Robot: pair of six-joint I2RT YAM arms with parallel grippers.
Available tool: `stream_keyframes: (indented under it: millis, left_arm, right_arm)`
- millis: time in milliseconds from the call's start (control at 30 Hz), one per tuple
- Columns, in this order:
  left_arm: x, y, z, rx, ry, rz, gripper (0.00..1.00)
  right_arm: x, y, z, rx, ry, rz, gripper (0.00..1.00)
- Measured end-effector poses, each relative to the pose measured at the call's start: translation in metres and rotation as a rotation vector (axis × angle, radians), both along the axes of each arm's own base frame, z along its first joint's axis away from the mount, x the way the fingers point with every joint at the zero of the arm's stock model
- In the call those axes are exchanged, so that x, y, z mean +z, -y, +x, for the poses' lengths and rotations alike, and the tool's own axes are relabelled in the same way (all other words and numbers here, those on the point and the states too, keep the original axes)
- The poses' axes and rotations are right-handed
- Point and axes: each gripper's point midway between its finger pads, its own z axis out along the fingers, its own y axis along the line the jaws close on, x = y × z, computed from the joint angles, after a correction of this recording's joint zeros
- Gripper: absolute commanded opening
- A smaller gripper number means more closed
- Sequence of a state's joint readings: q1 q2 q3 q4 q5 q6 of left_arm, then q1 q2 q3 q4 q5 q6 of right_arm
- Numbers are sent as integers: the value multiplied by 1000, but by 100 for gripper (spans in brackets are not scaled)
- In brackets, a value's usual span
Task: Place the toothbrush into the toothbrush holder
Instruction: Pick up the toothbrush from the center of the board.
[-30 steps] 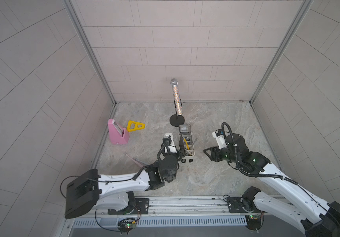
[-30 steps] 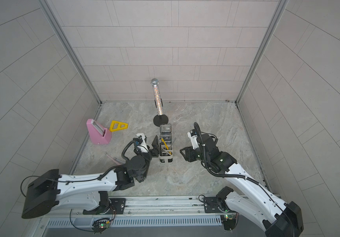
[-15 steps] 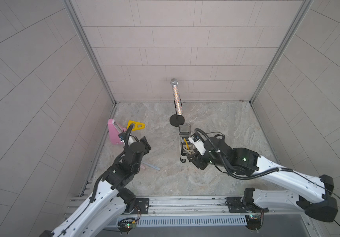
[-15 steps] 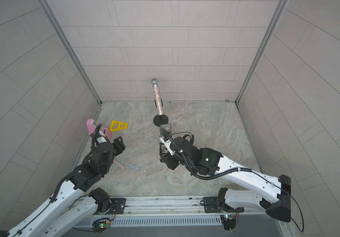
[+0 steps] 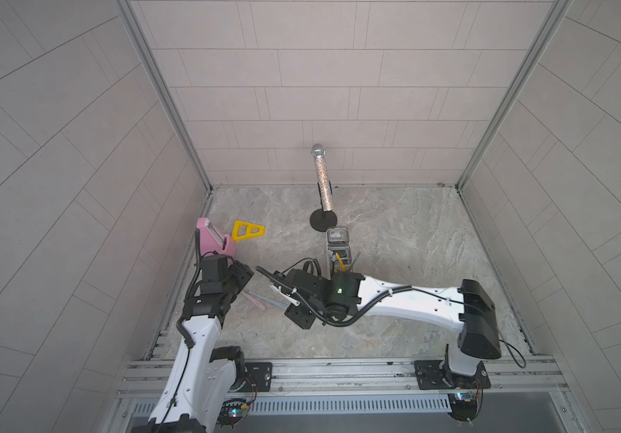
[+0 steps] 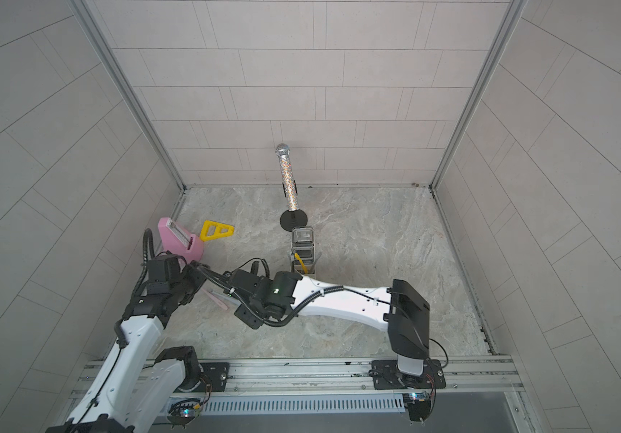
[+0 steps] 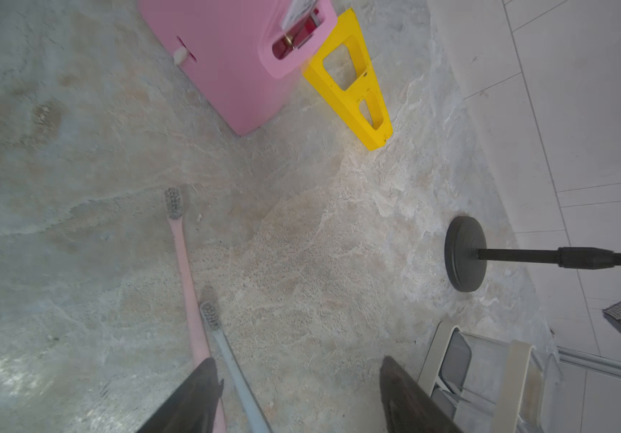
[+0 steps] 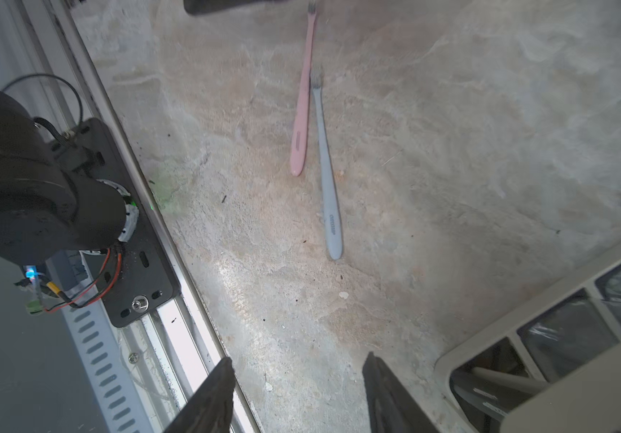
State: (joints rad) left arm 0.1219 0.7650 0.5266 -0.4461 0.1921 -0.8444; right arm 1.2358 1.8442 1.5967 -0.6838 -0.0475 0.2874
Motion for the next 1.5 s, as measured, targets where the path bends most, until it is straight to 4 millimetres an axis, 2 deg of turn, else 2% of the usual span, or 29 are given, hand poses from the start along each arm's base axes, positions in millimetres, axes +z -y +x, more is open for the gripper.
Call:
stream_keyframes:
  millis: [100, 233, 367, 533, 667, 933, 1033, 1267, 1500]
  left_arm:
    - [3, -5, -3, 15, 22, -14, 71]
    - [-9, -8, -10, 27, -12, -35, 71]
    - [-14, -8, -16, 33, -25, -46, 70]
    - [-8, -7, -16, 32, 1, -43, 69]
    - [-10, -7, -17, 33, -2, -43, 69]
    - [-13, -7, -20, 35, -12, -48, 69]
    - [-13, -7, -20, 35, -12, -48, 69]
    - [-13, -6, -20, 30, -11, -51, 68]
    - [-13, -3, -21, 14, -12, -56, 69]
  right_arm:
    - [-25, -18, 4, 30, -28, -52, 58]
    - [-57, -33, 10, 60, -71, -95, 58]
    - [-90, -35, 22, 57, -106, -141, 57]
    - [-111, -36, 36, 43, -117, -168, 57]
    - [-118, -42, 44, 36, -108, -161, 55]
    - [-128, -41, 58, 11, -71, -176, 23]
    - [-130, -39, 64, 0, -68, -169, 17]
    - [-129, -34, 64, -16, -69, -127, 12]
    - [-129, -16, 64, -64, -89, -120, 10]
